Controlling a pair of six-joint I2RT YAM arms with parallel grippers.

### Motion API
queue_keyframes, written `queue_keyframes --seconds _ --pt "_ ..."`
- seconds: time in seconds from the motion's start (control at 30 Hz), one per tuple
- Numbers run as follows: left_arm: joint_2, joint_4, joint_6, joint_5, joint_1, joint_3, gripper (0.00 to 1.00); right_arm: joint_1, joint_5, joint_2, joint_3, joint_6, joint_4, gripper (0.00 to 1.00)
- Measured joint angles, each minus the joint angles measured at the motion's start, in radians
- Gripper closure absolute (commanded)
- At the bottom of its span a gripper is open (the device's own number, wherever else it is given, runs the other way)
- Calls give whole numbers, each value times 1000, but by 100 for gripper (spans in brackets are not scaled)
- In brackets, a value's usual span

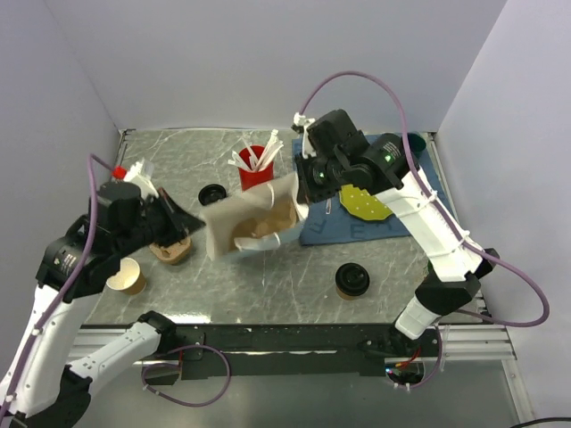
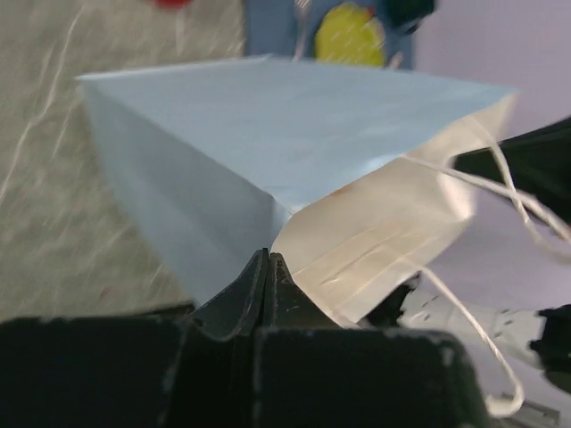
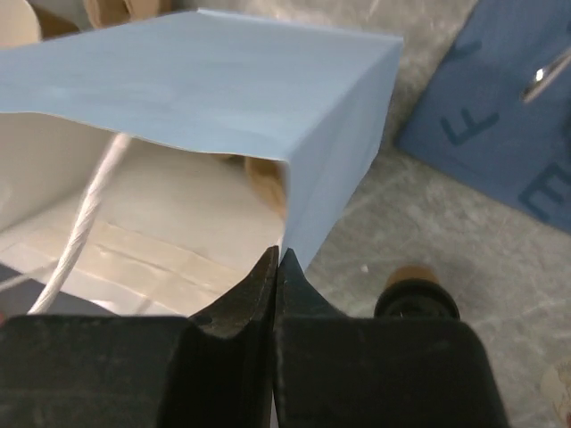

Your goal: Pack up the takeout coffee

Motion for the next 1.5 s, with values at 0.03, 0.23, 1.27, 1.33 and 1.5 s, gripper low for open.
queue_keyframes --seconds 0.03,0.23,1.27,1.33,1.5 --pt "17 25 0 -6 0 29 99 -6 -6 13 19 -1 20 100" --pt "-49 46 -46 31 1 -97 99 -27 -20 72 139 1 5 100" --pt "-59 119 -80 100 2 -160 70 -40 -37 -58 -198 -5 60 94" --pt "-92 119 -82 101 2 -201 63 -40 -44 -77 -274 -3 76 91" --pt "-145 90 -79 96 2 -232 35 -40 -72 -83 -412 8 137 76"
